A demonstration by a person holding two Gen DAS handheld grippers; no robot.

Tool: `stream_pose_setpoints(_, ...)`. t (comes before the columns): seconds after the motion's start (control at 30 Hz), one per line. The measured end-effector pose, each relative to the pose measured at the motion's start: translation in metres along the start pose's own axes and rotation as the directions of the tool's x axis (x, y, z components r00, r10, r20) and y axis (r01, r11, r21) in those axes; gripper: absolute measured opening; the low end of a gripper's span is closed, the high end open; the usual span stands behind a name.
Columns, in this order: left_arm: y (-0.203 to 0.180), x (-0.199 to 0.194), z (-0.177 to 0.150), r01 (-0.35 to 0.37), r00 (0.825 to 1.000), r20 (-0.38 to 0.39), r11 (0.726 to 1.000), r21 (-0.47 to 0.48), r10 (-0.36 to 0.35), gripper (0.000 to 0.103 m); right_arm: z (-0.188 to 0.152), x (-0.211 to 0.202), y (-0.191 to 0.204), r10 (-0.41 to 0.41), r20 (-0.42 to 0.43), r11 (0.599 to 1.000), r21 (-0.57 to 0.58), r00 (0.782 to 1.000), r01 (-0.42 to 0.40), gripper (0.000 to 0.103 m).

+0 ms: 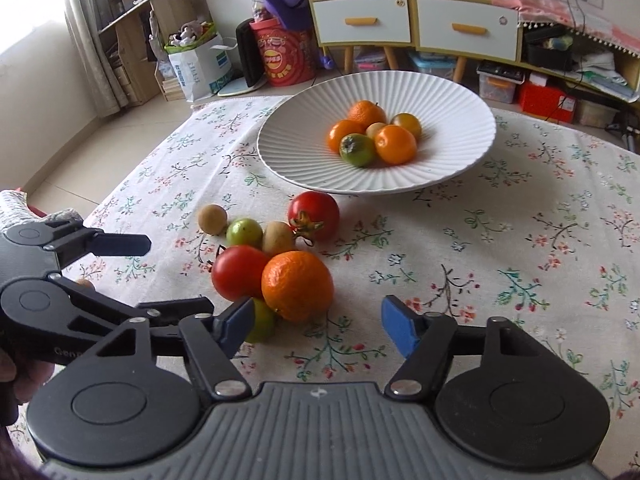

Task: Organize fruits
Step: 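Grasp a red tomato with the left tool while the right tool grasps the large tangerine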

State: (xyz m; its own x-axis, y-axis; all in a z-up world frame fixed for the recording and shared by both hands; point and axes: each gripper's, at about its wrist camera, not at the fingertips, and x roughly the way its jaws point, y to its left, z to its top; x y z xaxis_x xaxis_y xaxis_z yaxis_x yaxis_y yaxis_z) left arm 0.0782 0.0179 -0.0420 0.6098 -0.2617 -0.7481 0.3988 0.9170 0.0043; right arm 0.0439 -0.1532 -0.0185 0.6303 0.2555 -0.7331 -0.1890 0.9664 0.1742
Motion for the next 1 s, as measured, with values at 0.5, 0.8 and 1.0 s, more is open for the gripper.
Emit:
stream_pose_setpoints(0.5,-0.011,0.002,0.009,0.041,0.999,-0.001,0.999,0.004,-0.041,0.073,0.008,-0.001,-0.006,0.062,-0.006,0.997,0.049,0.998,-0.061,0.036)
stream_pose_setpoints(0.8,-0.026,0.009,0.022,0.069,0.997,0.018,0.997,-0.024,-0.069,0.054,0.008,-0.007,-0.021,0.003,-0.001,0.999,0.050,1.000,-0.002,0.036)
stream_pose_setpoints(1.0,-0.033,0.014,0.029,0.076,0.997,0.017,0.995,-0.069,-0.075,0.046,0.007,-0.008,-0.026,-0.003,-0.005,0.998,0.055,1.000,0.003,0.036)
